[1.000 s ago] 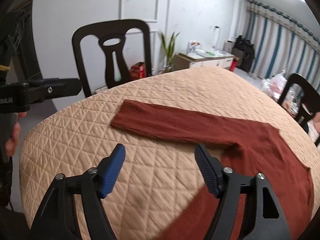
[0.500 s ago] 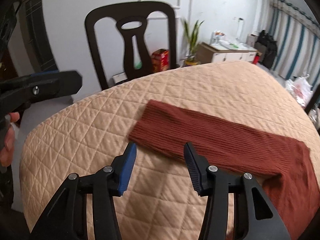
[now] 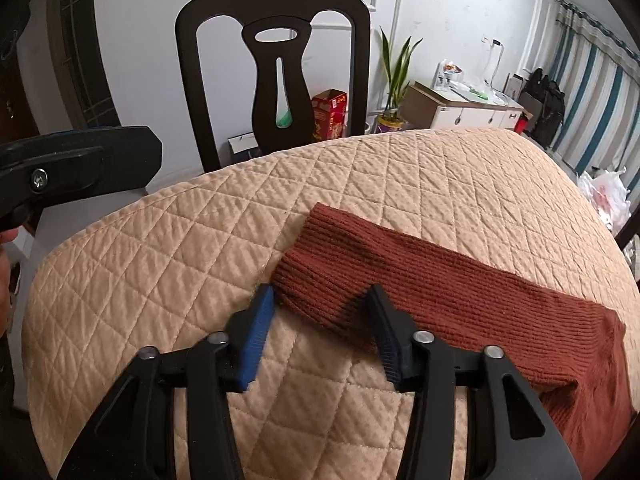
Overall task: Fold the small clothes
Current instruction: 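Move the right tool to the sweater sleeve cuff and close on it, then lift the sleeve cuff with the right gripper and carry it across the sweater body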
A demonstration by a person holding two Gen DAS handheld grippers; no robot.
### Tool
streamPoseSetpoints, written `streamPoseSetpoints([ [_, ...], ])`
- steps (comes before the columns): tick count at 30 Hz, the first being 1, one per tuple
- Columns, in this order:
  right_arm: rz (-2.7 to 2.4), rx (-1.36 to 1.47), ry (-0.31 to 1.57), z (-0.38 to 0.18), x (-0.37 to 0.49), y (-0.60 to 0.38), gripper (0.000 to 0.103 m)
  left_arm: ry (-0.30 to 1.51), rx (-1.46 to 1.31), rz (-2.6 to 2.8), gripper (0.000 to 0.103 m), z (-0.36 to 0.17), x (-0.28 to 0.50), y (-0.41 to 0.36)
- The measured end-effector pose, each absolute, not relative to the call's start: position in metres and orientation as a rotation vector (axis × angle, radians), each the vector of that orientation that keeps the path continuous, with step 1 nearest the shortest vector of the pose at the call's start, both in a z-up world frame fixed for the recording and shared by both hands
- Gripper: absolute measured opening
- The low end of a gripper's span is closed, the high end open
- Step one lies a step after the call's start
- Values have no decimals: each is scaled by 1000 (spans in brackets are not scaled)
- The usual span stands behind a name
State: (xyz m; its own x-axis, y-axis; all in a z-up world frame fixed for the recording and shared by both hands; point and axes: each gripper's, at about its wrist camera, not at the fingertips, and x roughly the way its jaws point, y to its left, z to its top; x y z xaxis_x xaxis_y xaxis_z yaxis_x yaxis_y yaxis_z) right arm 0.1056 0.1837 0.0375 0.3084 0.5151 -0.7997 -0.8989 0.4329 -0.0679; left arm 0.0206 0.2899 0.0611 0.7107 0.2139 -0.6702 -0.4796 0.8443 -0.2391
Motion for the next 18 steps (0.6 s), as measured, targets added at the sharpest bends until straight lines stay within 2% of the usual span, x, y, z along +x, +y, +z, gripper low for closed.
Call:
streamPoseSetpoints([
  [2, 988, -568, 785, 38, 109, 183, 20, 680, -418, 396, 103, 61, 21, 290],
  [5, 973, -519, 804, 40, 118, 179, 12, 683, -413, 391, 103, 61, 23, 288],
  [18, 896, -206, 840, 88, 182, 121, 11, 763, -356, 246, 103, 56, 72, 255],
])
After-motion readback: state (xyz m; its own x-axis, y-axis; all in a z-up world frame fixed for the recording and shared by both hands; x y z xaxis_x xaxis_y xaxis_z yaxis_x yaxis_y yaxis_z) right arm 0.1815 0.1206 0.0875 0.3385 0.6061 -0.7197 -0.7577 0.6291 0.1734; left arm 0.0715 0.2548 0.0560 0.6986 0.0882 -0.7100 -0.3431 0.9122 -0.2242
